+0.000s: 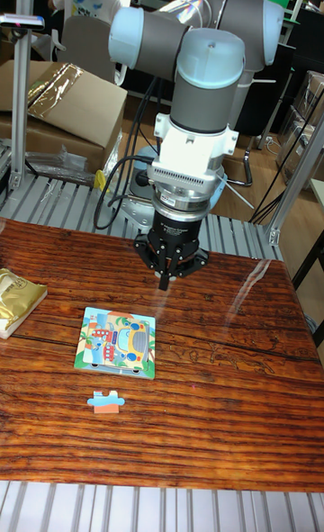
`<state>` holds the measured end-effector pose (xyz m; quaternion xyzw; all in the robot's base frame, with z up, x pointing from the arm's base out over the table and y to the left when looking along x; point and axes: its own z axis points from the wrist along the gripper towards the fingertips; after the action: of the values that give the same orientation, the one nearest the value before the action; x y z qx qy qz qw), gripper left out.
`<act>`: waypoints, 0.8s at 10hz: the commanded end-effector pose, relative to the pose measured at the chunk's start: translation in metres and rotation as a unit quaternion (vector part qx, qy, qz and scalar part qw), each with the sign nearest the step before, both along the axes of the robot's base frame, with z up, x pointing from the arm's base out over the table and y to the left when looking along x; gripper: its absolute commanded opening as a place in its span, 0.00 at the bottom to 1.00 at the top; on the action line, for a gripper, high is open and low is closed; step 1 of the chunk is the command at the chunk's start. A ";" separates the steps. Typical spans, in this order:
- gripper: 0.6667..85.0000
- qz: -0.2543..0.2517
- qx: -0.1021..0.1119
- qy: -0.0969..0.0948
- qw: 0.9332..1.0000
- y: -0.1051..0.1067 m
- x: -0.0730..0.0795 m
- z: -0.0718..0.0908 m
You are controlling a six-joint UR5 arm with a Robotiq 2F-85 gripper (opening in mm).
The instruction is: Assemble one piece of a puzzle
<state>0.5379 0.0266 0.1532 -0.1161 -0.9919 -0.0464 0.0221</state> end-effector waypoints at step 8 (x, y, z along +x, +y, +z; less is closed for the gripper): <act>0.01 0.025 -0.011 -0.007 1.000 -0.009 0.009 -0.011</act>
<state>0.5405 0.0210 0.1495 -0.0987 -0.9942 -0.0372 0.0191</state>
